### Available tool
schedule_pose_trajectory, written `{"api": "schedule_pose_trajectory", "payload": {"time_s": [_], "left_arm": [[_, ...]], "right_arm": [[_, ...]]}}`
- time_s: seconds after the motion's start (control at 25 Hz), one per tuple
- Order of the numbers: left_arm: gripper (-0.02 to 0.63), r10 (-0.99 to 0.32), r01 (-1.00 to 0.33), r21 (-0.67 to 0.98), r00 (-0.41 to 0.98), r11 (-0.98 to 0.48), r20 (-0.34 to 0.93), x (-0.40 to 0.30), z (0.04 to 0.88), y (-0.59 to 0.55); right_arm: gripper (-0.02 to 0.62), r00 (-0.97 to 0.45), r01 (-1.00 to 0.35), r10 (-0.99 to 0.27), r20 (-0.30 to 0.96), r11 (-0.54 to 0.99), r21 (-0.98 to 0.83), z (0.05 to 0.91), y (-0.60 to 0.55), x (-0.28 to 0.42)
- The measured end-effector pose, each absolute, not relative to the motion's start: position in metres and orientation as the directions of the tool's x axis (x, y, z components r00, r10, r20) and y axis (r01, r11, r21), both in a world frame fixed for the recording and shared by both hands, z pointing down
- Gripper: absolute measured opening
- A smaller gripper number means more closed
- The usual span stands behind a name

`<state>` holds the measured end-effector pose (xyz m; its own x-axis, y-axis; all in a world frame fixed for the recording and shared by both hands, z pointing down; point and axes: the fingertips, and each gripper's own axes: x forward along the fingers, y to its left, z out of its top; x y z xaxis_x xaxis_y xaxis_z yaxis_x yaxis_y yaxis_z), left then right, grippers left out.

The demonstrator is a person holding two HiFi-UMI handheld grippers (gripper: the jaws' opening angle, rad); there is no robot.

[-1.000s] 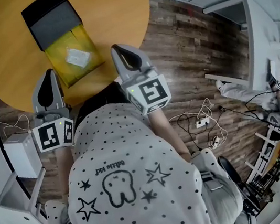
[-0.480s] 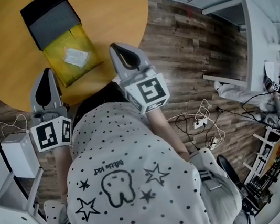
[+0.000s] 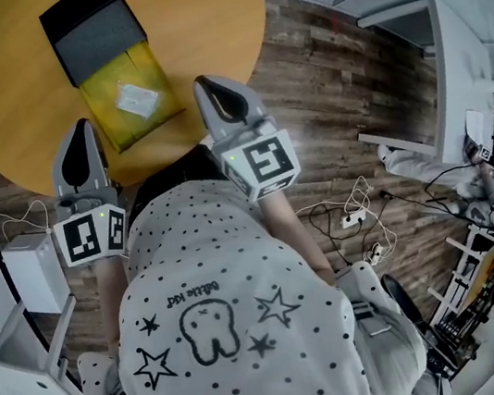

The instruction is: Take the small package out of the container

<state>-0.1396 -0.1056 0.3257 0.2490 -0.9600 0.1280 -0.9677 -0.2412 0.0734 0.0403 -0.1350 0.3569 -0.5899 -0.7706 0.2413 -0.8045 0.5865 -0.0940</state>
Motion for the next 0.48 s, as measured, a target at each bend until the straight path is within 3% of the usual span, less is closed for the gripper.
{"api": "schedule_pose_trajectory", "payload": {"time_s": [0.48], "left_arm": [[0.011, -0.962, -0.97, 0.092, 0.235, -0.224, 0.141, -0.154, 0.332, -0.106]], "right_arm": [[0.005, -0.609, -0.788, -0.751, 0.257, 0.61, -0.085, 0.359, -0.136, 0.025]]}}
